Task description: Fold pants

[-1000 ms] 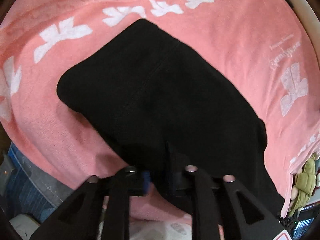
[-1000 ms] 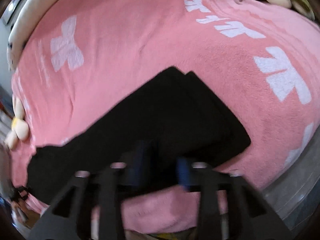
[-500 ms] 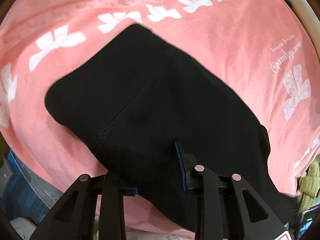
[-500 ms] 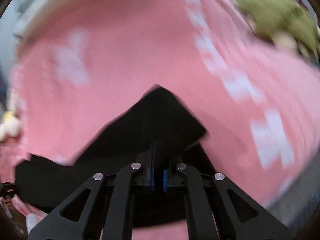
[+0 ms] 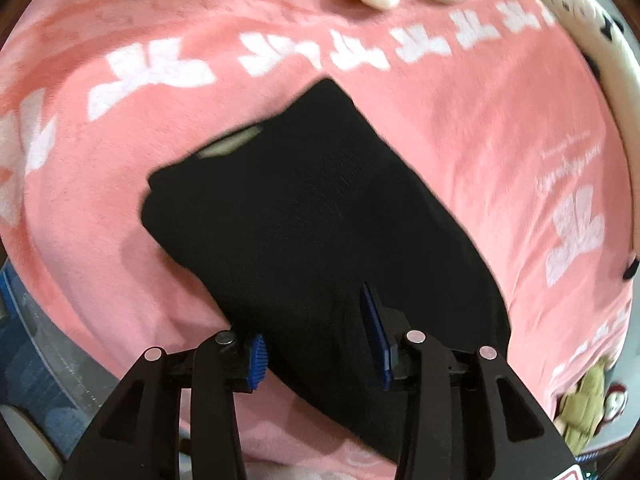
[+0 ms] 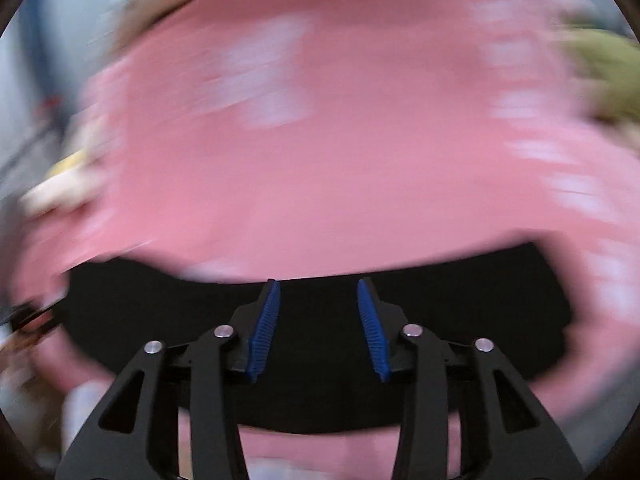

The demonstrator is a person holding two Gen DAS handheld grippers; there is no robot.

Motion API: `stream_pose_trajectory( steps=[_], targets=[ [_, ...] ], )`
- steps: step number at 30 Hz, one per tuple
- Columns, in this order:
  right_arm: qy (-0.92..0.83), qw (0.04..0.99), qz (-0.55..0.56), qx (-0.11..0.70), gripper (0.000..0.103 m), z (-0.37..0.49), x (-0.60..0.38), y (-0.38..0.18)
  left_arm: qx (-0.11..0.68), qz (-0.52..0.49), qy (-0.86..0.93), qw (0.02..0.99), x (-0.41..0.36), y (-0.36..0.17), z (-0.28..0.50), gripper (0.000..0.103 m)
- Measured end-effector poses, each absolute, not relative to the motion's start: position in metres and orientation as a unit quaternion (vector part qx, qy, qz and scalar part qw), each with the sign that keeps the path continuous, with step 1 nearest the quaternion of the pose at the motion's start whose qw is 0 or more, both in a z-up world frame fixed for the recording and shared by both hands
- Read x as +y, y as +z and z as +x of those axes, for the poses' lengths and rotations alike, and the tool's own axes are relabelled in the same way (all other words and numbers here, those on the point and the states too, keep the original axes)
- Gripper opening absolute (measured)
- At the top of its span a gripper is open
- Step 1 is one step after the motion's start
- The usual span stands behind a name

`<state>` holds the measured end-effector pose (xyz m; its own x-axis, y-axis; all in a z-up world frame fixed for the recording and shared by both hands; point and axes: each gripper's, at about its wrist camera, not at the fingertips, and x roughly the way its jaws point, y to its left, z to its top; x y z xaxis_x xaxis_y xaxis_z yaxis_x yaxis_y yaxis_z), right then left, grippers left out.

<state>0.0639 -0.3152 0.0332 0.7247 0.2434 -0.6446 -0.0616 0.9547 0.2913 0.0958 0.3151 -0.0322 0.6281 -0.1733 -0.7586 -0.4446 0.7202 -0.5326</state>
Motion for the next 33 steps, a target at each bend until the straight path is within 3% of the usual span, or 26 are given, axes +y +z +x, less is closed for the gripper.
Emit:
stream_pose_trajectory(
  steps=[6, 7, 10, 12, 13, 15, 17, 22, 24, 25, 28, 33],
  targets=[
    [0.273, 0.868, 0.078, 0.408, 0.043, 0.165, -0.127, 0.017, 0.405, -0.390, 0.082, 0.823, 0.331, -0.031, 0.096, 0.040],
    [0.277, 0.865, 0.074, 0.412, 0.043, 0.181, -0.106, 0.012, 0.404, -0.381, 0.080, 0.828, 0.332, -0.030, 0.096, 0.036],
    [0.277, 0.855, 0.062, 0.434, 0.043, 0.231, -0.055, -0.001, 0.410, -0.347, 0.080, 0.840, 0.336, -0.032, 0.097, 0.012],
    [0.281, 0.841, 0.052, 0.459, 0.043, 0.256, -0.029, -0.015, 0.414, -0.353, 0.069, 0.836, 0.343, -0.040, 0.096, 0.007],
    [0.285, 0.833, 0.049, 0.472, 0.044, 0.259, -0.025, -0.024, 0.415, -0.358, 0.062, 0.834, 0.347, -0.045, 0.095, 0.007],
    [0.290, 0.823, 0.017, 0.487, 0.031, 0.267, -0.004, -0.037, 0.411, -0.364, 0.050, 0.834, 0.351, -0.049, 0.093, 0.006],
    [0.291, 0.833, -0.015, 0.470, 0.010, 0.257, 0.000, -0.038, 0.404, -0.362, 0.044, 0.839, 0.353, -0.047, 0.093, 0.006],
    [0.253, 0.863, -0.023, 0.436, 0.006, 0.279, 0.007, -0.034, 0.398, -0.307, 0.052, 0.863, 0.352, -0.043, 0.109, 0.007],
    [0.247, 0.856, -0.007, 0.455, 0.012, 0.289, 0.001, -0.051, 0.399, -0.296, 0.057, 0.866, 0.349, -0.049, 0.113, 0.009],
    [0.238, 0.864, 0.008, 0.443, 0.024, 0.286, -0.007, -0.044, 0.398, -0.280, 0.060, 0.872, 0.346, -0.045, 0.113, 0.011],
    [0.206, 0.900, 0.026, 0.383, 0.026, 0.258, -0.030, -0.012, 0.400, -0.237, 0.068, 0.883, 0.341, -0.032, 0.104, 0.017],
    [0.256, 0.878, 0.011, 0.404, 0.007, 0.224, -0.020, -0.014, 0.414, -0.204, 0.101, 0.881, 0.332, -0.016, 0.091, 0.022]
  ],
)
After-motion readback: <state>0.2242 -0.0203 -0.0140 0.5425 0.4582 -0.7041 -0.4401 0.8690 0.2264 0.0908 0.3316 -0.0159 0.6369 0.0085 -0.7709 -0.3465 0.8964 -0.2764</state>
